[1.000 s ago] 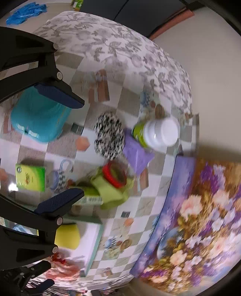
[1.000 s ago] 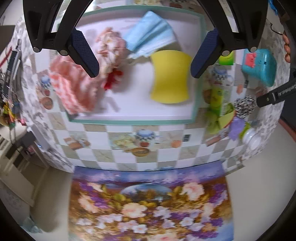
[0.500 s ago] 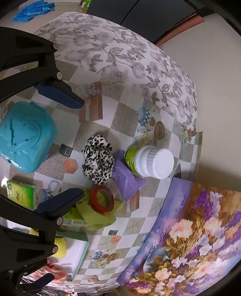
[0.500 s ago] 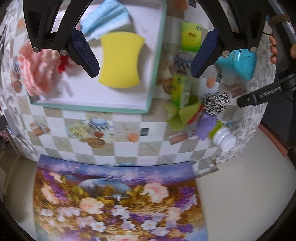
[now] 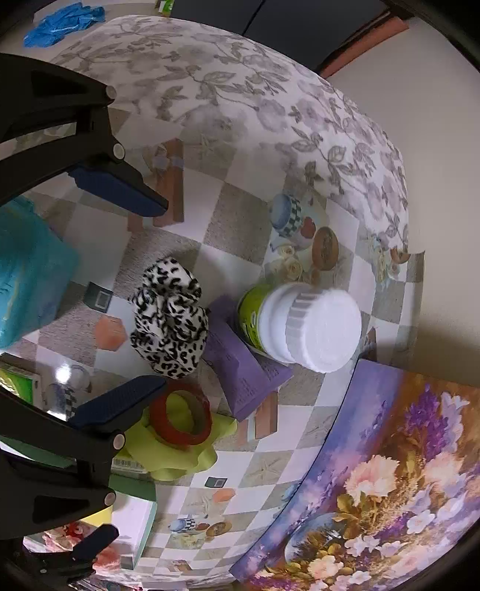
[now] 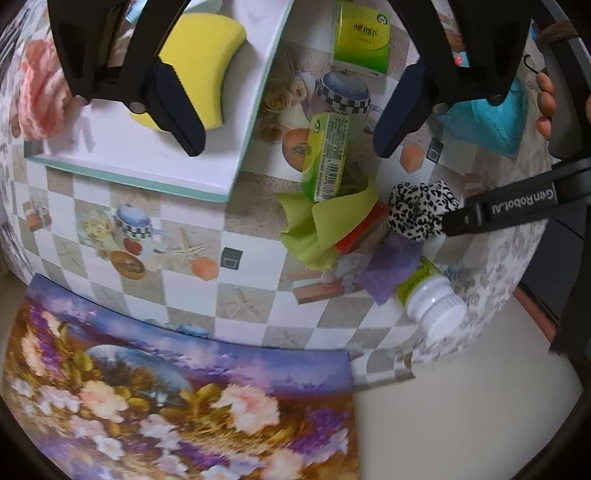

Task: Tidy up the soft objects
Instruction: 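Grasp the leopard-print scrunchie with the left gripper while the right grasps the green gum pack, then carry the scrunchie and gum pack over the tray while the left releases the scrunchie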

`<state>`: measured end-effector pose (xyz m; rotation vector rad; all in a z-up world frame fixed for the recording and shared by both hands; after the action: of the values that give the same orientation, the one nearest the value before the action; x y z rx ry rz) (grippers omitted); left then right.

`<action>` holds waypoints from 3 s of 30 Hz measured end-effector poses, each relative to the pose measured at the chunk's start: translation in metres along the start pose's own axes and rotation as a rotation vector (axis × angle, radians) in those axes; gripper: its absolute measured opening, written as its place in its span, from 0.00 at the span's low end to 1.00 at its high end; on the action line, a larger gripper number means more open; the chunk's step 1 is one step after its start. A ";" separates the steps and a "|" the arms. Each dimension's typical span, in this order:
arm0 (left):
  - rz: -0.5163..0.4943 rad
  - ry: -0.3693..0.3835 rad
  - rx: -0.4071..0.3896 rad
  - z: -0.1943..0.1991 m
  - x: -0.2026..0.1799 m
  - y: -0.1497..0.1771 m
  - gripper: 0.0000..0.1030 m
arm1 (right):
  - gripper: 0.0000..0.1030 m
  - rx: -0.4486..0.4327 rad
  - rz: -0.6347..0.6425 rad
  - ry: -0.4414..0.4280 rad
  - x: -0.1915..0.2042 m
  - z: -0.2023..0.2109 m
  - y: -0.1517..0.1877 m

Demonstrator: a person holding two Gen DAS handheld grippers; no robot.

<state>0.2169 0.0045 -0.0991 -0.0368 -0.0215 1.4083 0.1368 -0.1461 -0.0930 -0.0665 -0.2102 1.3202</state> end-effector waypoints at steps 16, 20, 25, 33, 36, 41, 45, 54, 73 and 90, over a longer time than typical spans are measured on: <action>-0.056 -0.036 0.055 -0.037 -0.014 -0.014 0.68 | 0.47 0.059 0.047 -0.035 0.015 -0.035 -0.010; -0.069 -0.051 0.068 -0.045 -0.015 -0.015 0.64 | 0.42 0.067 0.052 -0.042 0.016 -0.038 -0.008; -0.083 -0.047 0.070 -0.047 -0.021 -0.013 0.54 | 0.33 0.080 0.053 -0.054 0.017 -0.043 -0.006; -0.068 -0.021 0.065 -0.043 -0.021 -0.010 0.36 | 0.24 0.080 0.047 -0.083 0.015 -0.040 -0.004; -0.064 -0.023 0.062 -0.041 -0.018 -0.009 0.33 | 0.24 0.075 0.038 -0.092 0.013 -0.036 -0.003; -0.052 -0.029 0.048 -0.032 -0.008 -0.007 0.32 | 0.24 0.064 0.021 -0.108 0.008 -0.026 0.000; -0.040 -0.036 0.018 -0.018 -0.003 -0.004 0.31 | 0.24 0.043 0.004 -0.112 0.002 -0.013 0.004; -0.047 -0.039 -0.076 0.028 -0.002 0.008 0.31 | 0.24 -0.005 -0.050 -0.135 -0.015 0.013 0.017; -0.225 0.013 -0.193 0.070 -0.085 0.060 0.31 | 0.24 -0.060 -0.273 -0.060 -0.114 0.045 0.048; -0.483 0.098 -0.135 0.044 -0.232 0.093 0.31 | 0.24 -0.033 -0.482 -0.028 -0.225 0.035 0.072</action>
<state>0.0865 -0.2092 -0.0568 -0.2000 -0.0418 0.9193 0.0088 -0.3479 -0.0964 -0.0229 -0.2543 0.8383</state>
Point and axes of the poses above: each gripper's, at about its wrist camera, not at the fingertips, and z roughly against the way its jaws point, x to its left, y to its underside, the point moved 5 cm from there along -z, roughly the way its jaws point, and after that the axes turned 15 degrees about x, right-handed, at the moved point
